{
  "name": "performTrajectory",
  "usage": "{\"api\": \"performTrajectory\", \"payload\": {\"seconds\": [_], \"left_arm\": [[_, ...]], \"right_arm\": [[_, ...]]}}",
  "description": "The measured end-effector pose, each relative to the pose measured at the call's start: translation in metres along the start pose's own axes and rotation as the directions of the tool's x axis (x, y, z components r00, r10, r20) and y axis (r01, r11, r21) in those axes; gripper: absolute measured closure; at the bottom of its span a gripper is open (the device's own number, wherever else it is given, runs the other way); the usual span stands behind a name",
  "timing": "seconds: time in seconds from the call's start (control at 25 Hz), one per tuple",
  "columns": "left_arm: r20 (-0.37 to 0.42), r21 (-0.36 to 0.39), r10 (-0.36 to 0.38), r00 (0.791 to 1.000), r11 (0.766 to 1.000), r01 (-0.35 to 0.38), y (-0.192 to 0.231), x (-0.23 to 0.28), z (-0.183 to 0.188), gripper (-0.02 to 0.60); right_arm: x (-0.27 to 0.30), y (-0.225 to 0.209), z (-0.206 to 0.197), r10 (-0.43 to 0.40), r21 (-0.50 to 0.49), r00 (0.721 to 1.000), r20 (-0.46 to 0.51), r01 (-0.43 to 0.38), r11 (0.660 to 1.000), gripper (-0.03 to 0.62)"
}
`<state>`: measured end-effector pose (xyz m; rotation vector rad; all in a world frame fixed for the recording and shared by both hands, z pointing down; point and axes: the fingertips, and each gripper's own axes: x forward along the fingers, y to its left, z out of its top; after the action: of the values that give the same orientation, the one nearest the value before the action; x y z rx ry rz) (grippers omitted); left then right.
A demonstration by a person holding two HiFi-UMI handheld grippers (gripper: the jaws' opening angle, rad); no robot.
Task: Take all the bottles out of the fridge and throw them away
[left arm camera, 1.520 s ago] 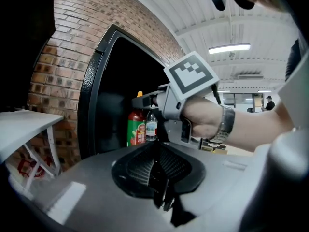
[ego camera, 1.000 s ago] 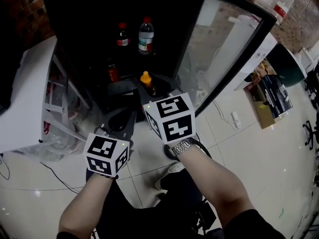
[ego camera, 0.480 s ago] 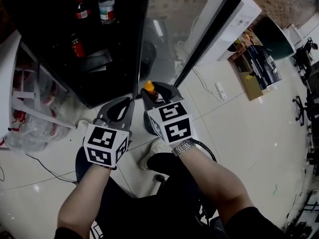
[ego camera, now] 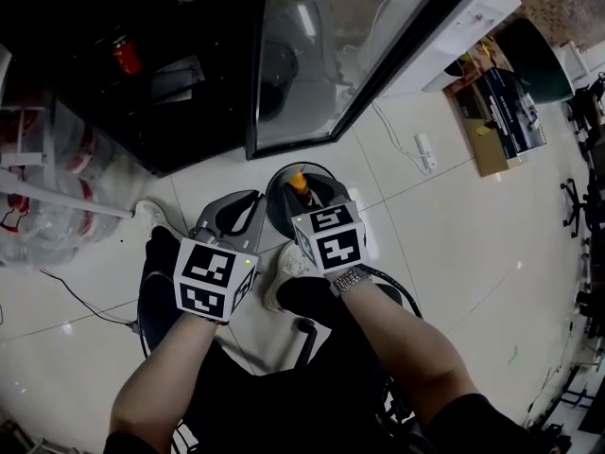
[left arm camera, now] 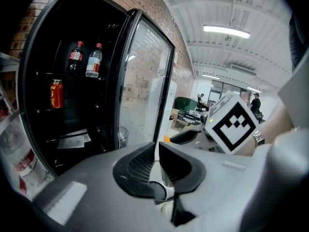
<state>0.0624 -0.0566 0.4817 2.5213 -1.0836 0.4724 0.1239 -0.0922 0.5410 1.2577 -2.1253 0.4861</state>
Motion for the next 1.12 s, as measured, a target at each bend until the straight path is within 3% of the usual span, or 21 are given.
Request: {"api": "performTrajectory", "payload": {"seconds": [0.36,0.44,0.88,1.12], "left_arm": [[-0.067,-0.017,0.002,0.998,1.000,-0.003,0.008,0.018,-0.027,0.575],[-0.070,-0.019,0.004,0.998,1.000,-0.005,0.012,0.021,-0.027,0.575],[-0.079,-0.031,0.016,0.997,0.999,-0.019,0.018,0.018,-0.033,0.575],[-0.057,-0.025,0.041,0.998,0.999,-0.042,0.024,0.003,-0.024,0.575]], "right_arm": [[0.042,-0.025,-0.053,-0.034,0.072,0.994,-0.108,0.042,0.997,0.460],[0.046,-0.031,-0.057,-0.059,0.079,0.992,-0.113,0.068,0.995,0.592],[0.046,-0.040,-0.058,-0.071,0.114,0.991,-0.112,0.084,0.990,0.592],[0.036,-0.025,-0.028,-0.051,0.096,0.998,-0.043,0.055,0.994,0.592]]}}
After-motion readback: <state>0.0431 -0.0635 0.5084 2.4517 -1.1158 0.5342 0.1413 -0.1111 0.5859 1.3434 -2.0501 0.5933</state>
